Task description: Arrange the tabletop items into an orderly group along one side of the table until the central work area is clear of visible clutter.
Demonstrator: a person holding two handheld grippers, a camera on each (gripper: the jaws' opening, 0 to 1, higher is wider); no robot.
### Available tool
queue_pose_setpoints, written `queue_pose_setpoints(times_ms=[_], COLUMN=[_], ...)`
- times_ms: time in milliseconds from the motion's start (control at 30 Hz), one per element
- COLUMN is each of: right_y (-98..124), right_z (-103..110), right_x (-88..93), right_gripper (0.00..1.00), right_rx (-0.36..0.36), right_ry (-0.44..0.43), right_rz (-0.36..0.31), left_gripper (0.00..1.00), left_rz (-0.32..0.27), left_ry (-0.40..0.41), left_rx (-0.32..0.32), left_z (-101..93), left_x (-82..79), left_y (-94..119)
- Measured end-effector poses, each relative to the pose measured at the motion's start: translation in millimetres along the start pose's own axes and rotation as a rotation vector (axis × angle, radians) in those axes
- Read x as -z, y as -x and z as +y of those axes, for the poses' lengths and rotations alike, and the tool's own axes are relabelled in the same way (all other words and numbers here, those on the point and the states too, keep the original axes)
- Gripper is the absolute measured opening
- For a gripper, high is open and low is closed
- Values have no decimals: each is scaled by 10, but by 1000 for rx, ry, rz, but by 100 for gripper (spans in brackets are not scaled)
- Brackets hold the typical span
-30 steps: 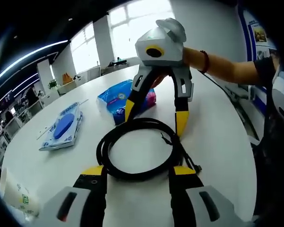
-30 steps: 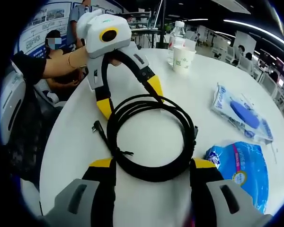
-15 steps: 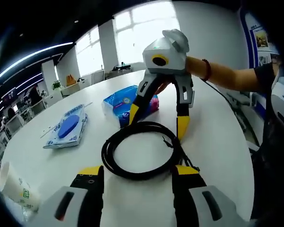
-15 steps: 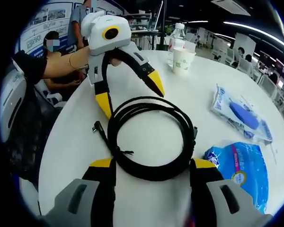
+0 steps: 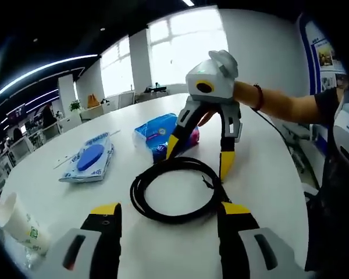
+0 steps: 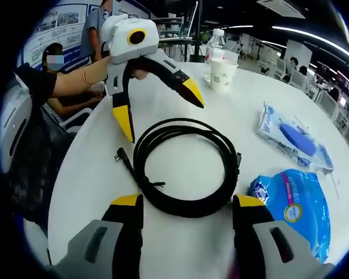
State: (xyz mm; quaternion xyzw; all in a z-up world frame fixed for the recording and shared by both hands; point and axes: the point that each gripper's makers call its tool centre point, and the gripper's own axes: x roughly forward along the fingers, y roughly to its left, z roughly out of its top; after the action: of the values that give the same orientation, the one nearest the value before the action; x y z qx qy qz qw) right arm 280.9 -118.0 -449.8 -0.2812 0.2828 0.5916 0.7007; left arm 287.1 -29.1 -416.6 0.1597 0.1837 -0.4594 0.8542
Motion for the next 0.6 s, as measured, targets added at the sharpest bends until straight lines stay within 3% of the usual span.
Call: queue_pose_setpoints(times_ms=[333,600], right_y=[99,234], right_z=[20,62], right_x=[-5,-198], right_gripper=[59,60], right_rx=[7,5], right_ry=[-4,-25], right_rz=[-20,-127], left_gripper=[73,74], left_rz=[-20,-73], left_ry=[-4,-19], left_rx=[-43,-110], left_z=[65,126], left_x=[-45,-143], left_y=[48,106])
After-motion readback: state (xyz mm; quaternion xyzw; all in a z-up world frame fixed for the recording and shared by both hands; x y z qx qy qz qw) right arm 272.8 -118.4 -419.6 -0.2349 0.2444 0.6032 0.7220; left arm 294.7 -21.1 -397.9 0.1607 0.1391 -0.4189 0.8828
